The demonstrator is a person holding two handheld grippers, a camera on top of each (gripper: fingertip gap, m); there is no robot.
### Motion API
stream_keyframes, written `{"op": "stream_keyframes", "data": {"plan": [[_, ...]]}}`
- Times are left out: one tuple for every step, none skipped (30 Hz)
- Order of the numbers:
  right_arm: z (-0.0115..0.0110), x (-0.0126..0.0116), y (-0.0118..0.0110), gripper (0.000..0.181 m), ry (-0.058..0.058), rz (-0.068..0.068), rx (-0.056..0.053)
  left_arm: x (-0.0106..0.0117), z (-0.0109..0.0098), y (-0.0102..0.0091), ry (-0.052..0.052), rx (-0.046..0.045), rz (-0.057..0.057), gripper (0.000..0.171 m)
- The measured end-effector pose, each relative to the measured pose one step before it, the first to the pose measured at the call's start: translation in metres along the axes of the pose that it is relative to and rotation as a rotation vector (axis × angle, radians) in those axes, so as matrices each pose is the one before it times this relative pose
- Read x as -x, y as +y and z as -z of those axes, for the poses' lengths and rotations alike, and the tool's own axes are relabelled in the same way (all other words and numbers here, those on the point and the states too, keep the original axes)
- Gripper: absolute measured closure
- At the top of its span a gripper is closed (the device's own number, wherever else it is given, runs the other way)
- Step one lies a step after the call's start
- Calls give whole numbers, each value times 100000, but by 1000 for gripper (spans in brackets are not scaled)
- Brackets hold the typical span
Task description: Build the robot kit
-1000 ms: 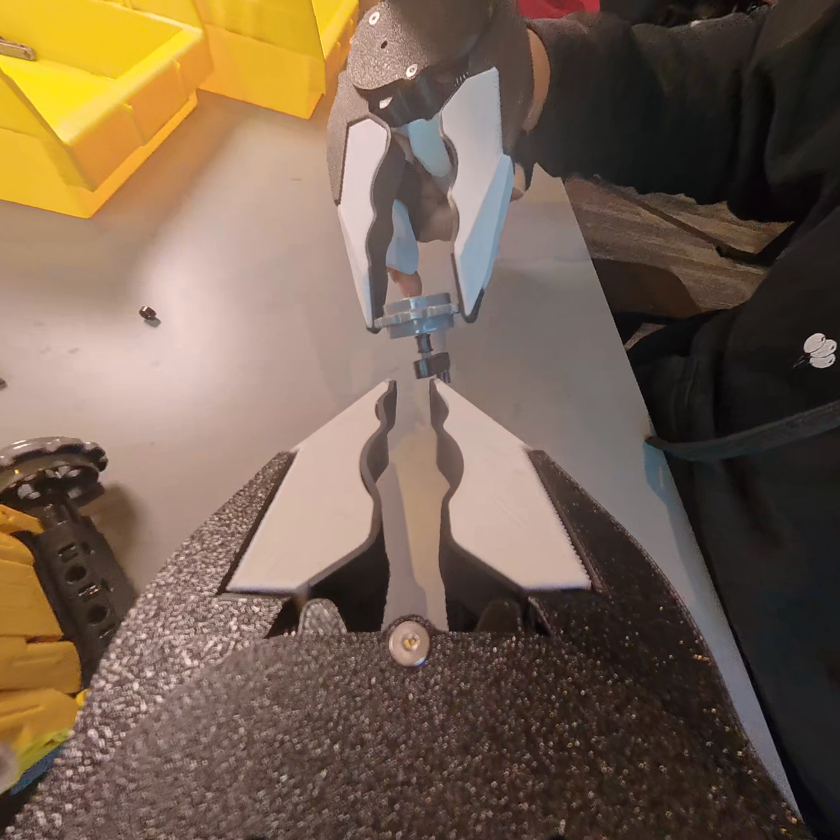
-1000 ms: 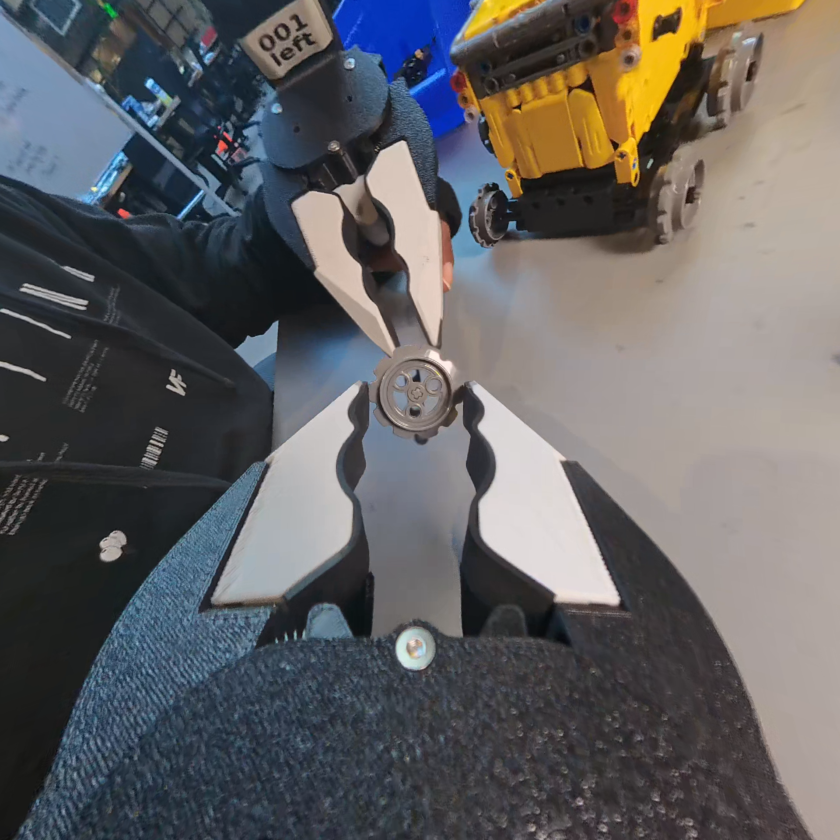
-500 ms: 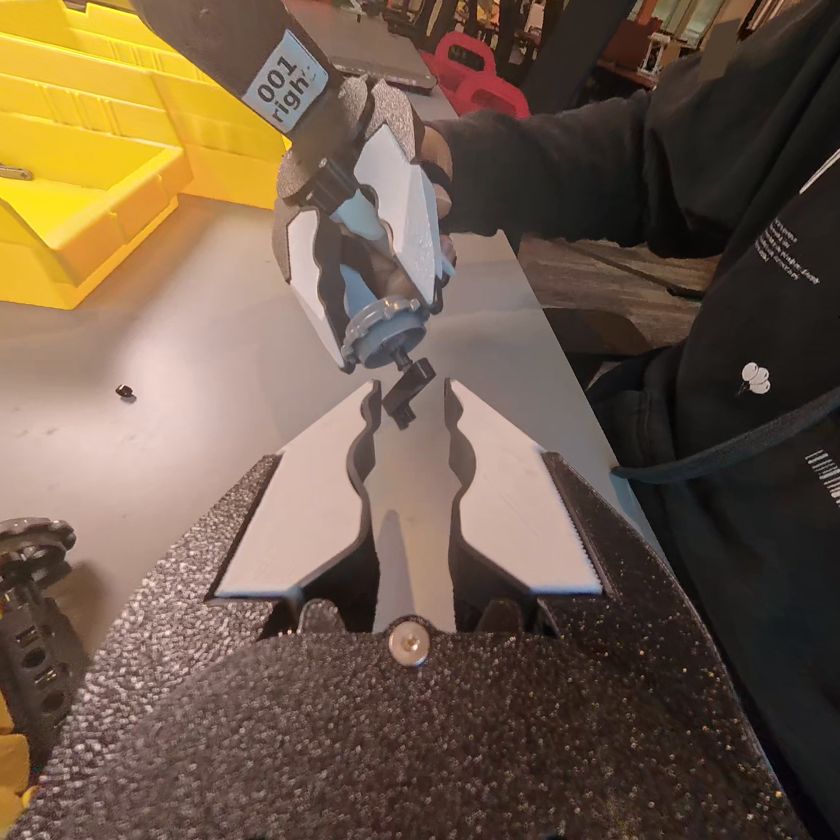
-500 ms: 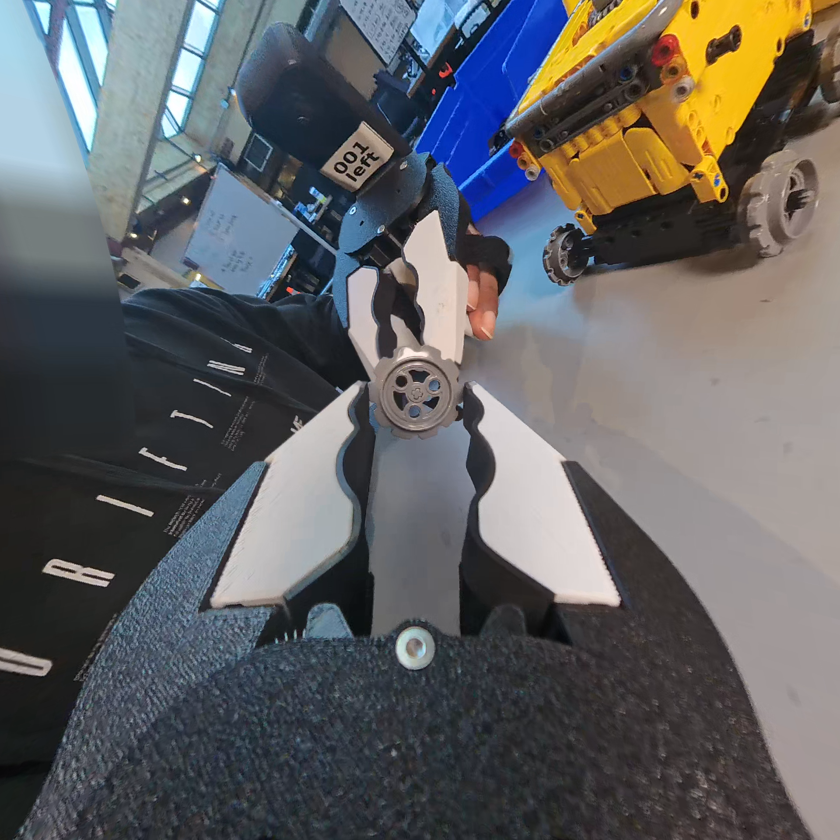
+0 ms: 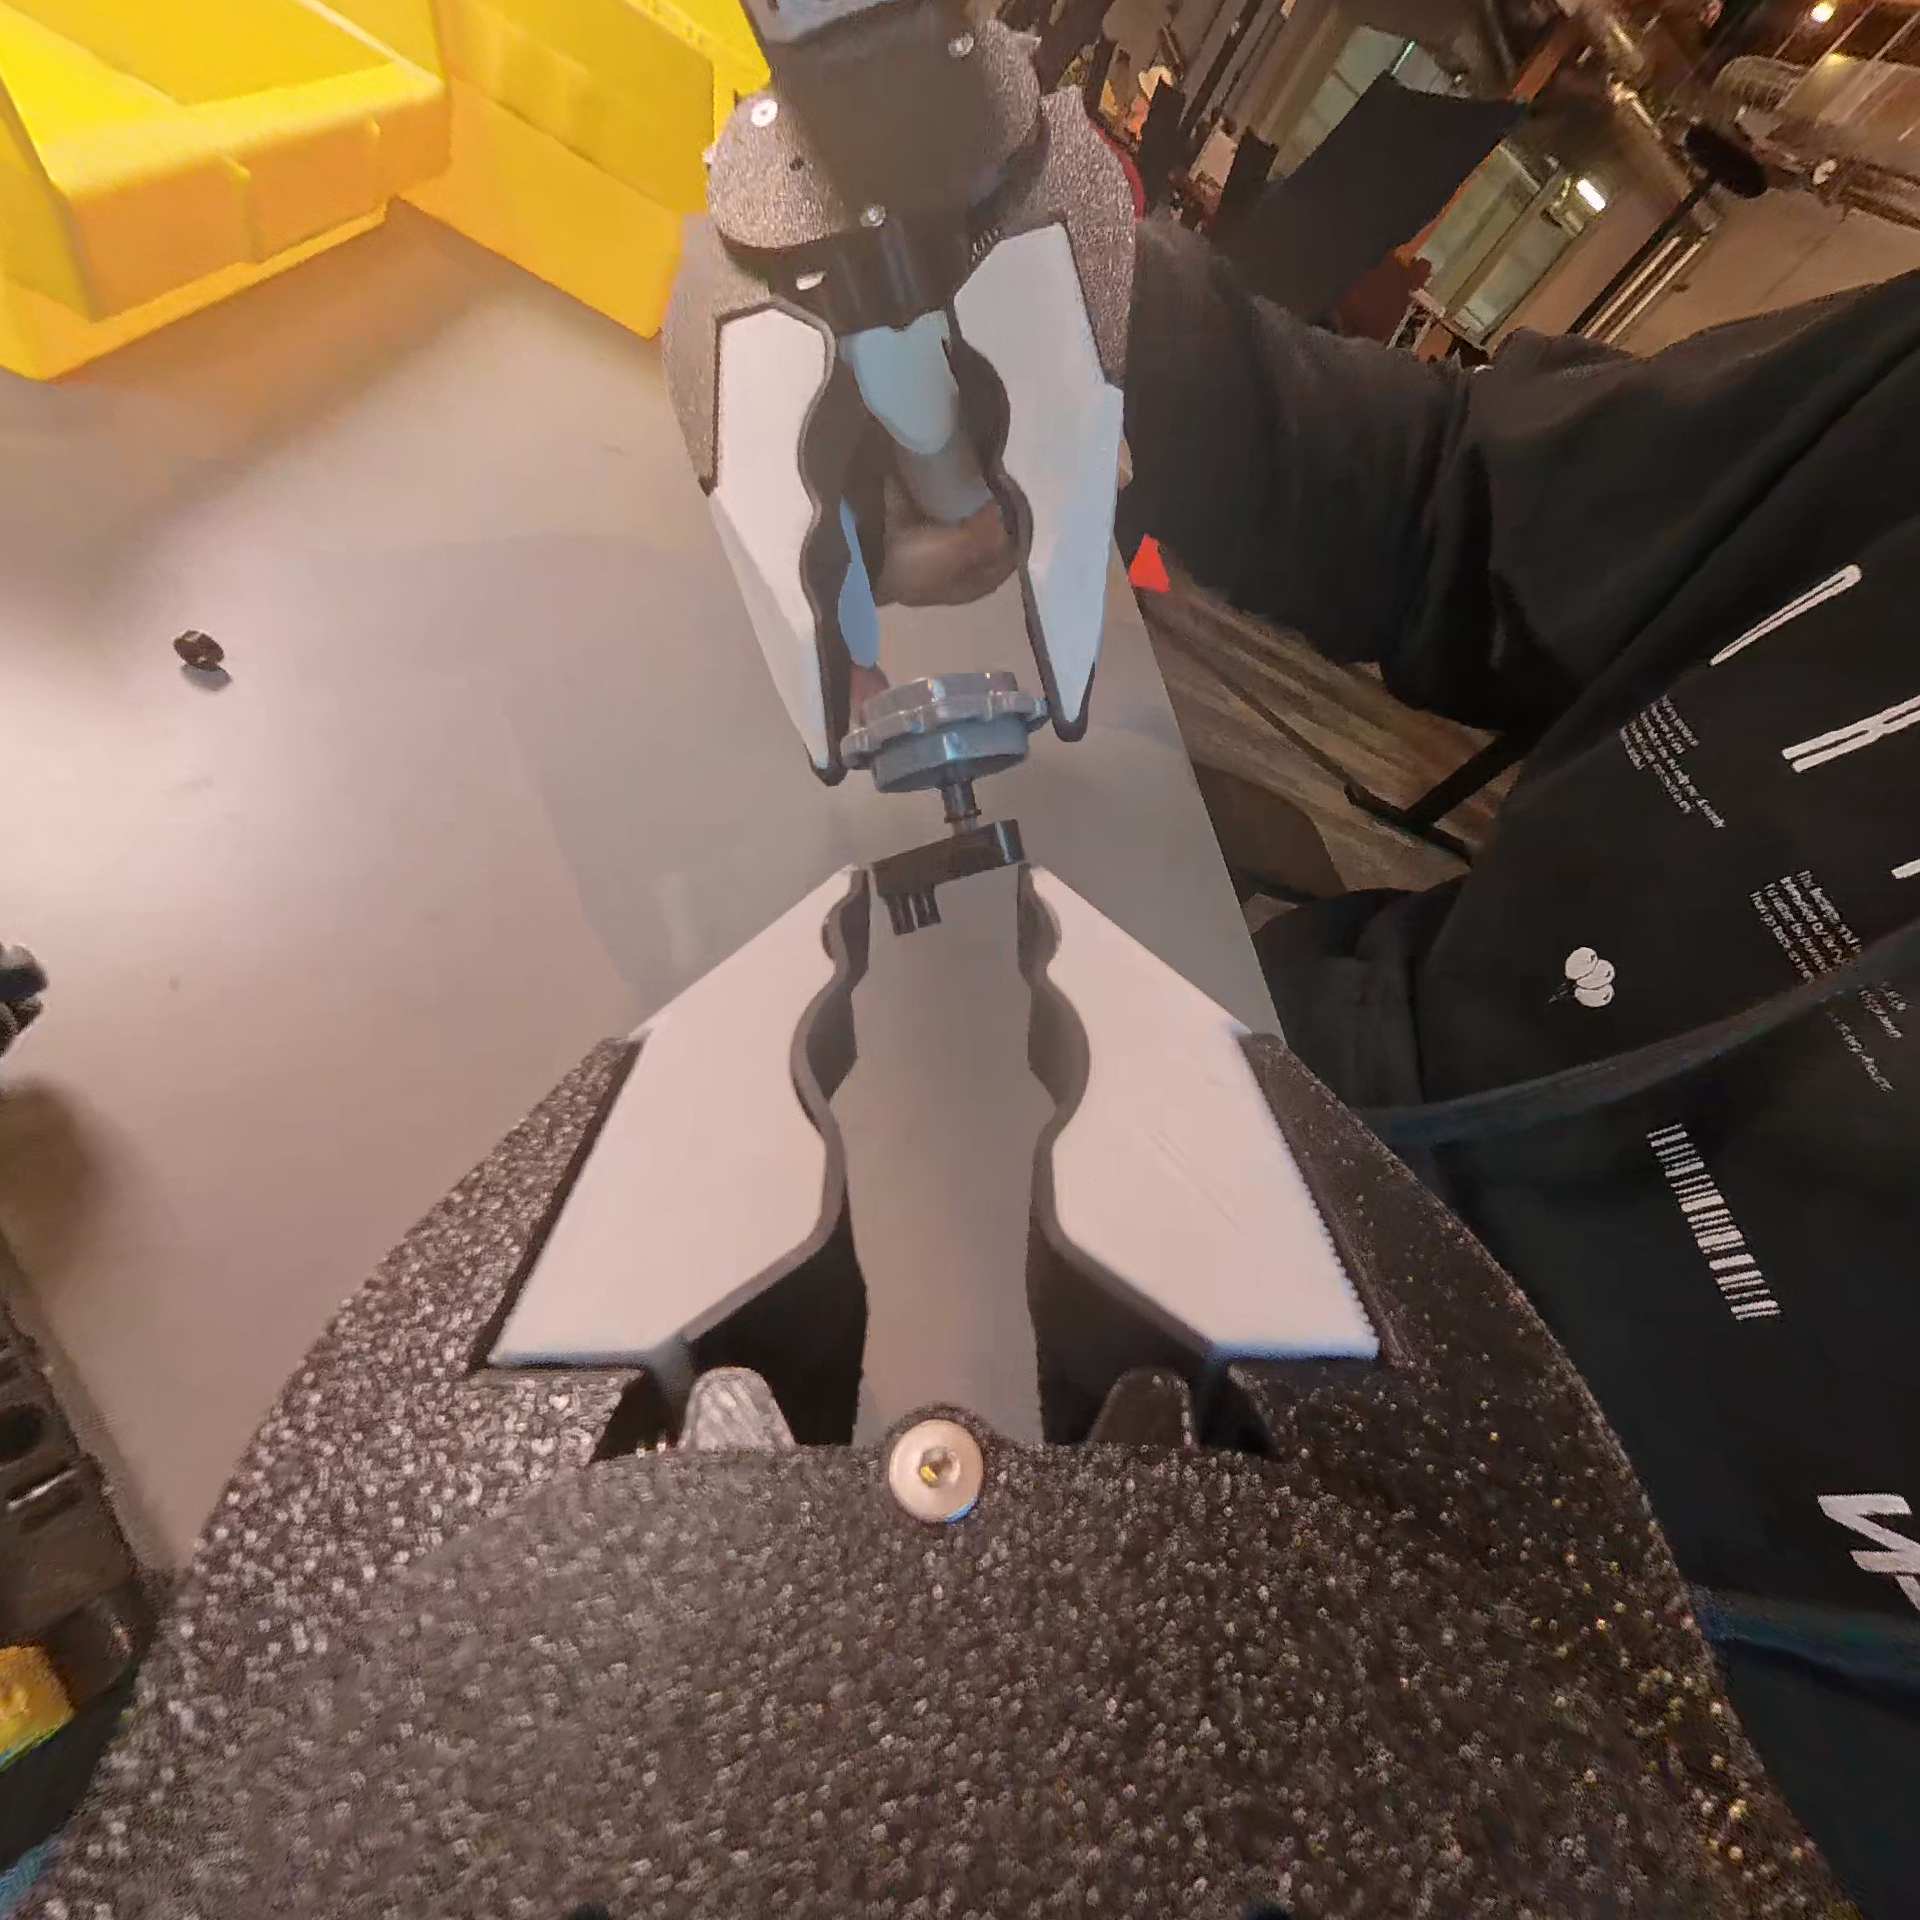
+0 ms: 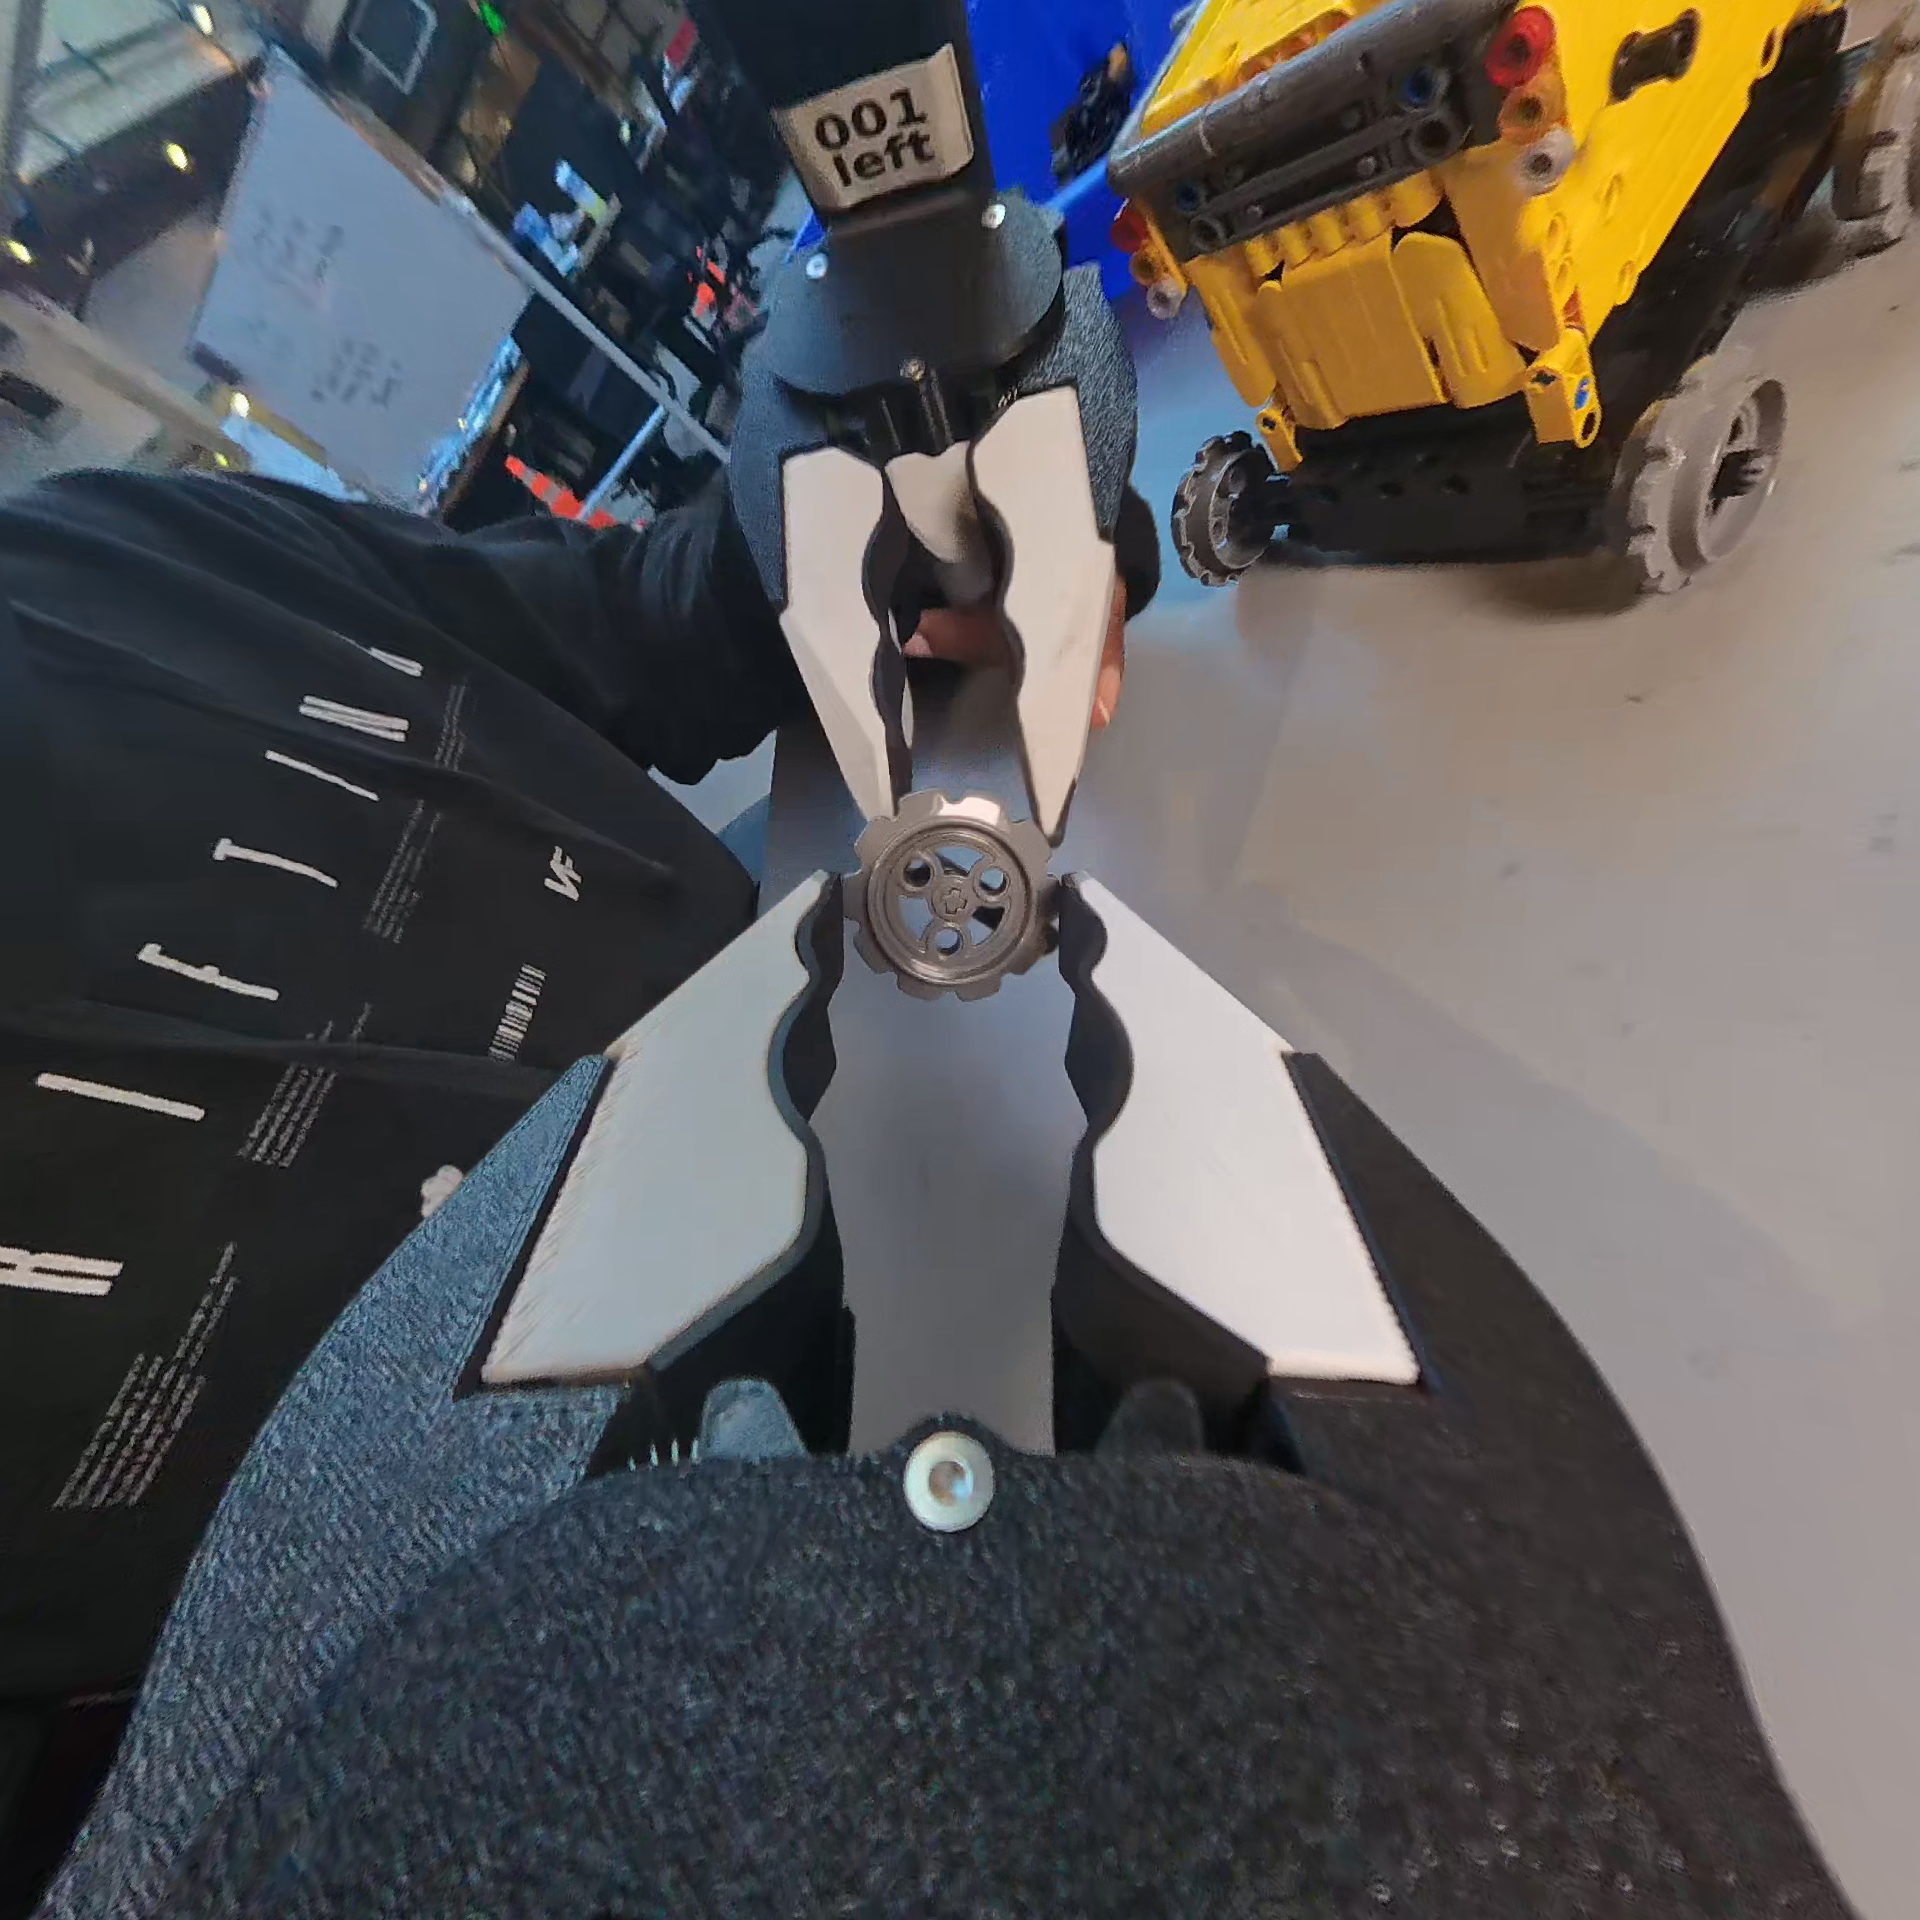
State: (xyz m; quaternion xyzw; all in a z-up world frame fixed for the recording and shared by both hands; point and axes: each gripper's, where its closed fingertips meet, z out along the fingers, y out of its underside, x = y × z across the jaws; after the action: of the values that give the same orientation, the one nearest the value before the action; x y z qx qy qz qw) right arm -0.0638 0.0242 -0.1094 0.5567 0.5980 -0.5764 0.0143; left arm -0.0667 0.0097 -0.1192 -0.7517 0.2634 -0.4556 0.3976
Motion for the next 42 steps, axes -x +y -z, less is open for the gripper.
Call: {"op": "stream_keyframes", "data": {"plan": [[47,80,129,140,176,1595,3586,143,240,-252,-1136,-994,-1109,144],[-5,176,187,140,-608,1404,4081,30,208,-331,-969,-1387,-2433,144],[-83,165,304,140,-753,1375,4875,-220,98,-310,50,-1202,-3673,143],[-165,73,275,140,-304,1605,4882,-386,-19,-270,298,-867,-4753,144],[-214,17,98,140,-306,1236,3818,-391,-117,-228,-569,-332,-6318,143],[-240,286,-78,140,-2394,398,2637,-314,-175,-39,-1748,1001,-7987,144],[-210,537,-229,140,-4341,27,1334,-196,-187,132,-2810,2355,-9111,143],[-179,611,-229,140,-4965,295,817,-133,-142,146,-3136,2361,-9154,143],[-172,523,-173,140,-4589,884,632,-320,-66,-67,-1527,665,-7636,143],[-173,404,-81,140,-4129,906,570,-415,-27,-282,125,-1026,-4844,146],[-187,353,-72,140,-4266,603,85,-332,-6,-285,648,-1277,-2388,150],[-150,246,-24,140,-3788,710,-132,-231,0,-148,951,-655,-878,152],[-91,38,11,140,-2524,860,-348,-42,38,40,704,139,835,152],[29,-276,-85,140,-287,1402,-1243,184,46,231,184,981,2607,152],[248,-480,-155,140,1249,1672,-2269,352,32,325,-239,1260,3611,153],[453,-667,-326,139,2841,2324,-3812,534,32,311,-1251,914,4048,153],[637,-867,-530,137,4989,2282,-5432,767,55,287,-2695,627,4490,154],[723,-1039,-601,136,7285,2252,-5750,882,72,355,-2970,965,5579,155],[725,-1007,-603,132,9043,4366,-5556,748,52,348,-1725,671,6320,156],[717,-656,-521,129,9440,7444,-5234,744,94,157,-1775,-586,6585,157],[670,-90,-378,129,8048,9227,-4262,719,148,-33,-1797,-1532,6432,158],[565,389,-253,132,6570,8802,-3398,463,164,-179,-629,-2092,5194,158],[395,606,-135,136,5814,7893,-2694,381,106,-236,-890,-2053,3962,158],[191,766,54,141,4941,6889,-1600,286,22,-165,-1210,-1223,2323,159],[-52,557,323,146,5515,5614,-34,38,-54,-159,-437,-845,-190,159],[-307,314,566,148,5881,3919,1486,-74,-91,-202,-874,-729,-1749,159],[-437,258,557,148,4994,2637,1668,-60,-129,-229,-1853,-474,-2648,159],[-409,342,96,148,3275,652,-1067,-30,-168,-219,-2430,-190,-3319,159],[-303,314,-232,149,1936,-759,-2546,8,-186,-155,-2786,193,-3469,159],[-172,-74,-220,150,3067,-370,-1872,50,-154,-128,-3171,359,-3716,159],[-32,-544,-238,152,5010,659,-1318,23,-76,-171,-2857,-16,-3583,159],[-18,-398,-200,153,3518,506,-852,-66,-22,-265,-1842,-823,-2151,159],[-71,-169,-140,152,1591,-455,-179,1,15,-274,-1782,-982,-1077,159],[-56,-136,-143,152,1419,93,-257,94,20,-163,-2023,-510,-1230,159],[-62,-129,-37,153,1370,1201,343,68,56,-147,-1597,-419,-1445,159],[-30,-122,-75,155,1332,1496,-30,33,64,-119,-944,-325,-972,159],[-20,-51,-100,157,617,1109,-295,-23,82,-130,-216,-684,-189,159],[54,-61,-213,160,480,696,-1013,-95,77,-124,527,-781,201,159],[49,-107,-189,163,599,481,-1108,-92,77,-147,494,-709,-21,159],[13,-17,-117,164,-37,444,-826,-37,78,-97,-50,-311,-889,159],[-25,53,-20,164,-511,6,4,-2,63,-18,-255,134,-1234,159],[-46,60,-7,164,-182,479,170,-6,79,-7,-183,22,-549,159]]}}
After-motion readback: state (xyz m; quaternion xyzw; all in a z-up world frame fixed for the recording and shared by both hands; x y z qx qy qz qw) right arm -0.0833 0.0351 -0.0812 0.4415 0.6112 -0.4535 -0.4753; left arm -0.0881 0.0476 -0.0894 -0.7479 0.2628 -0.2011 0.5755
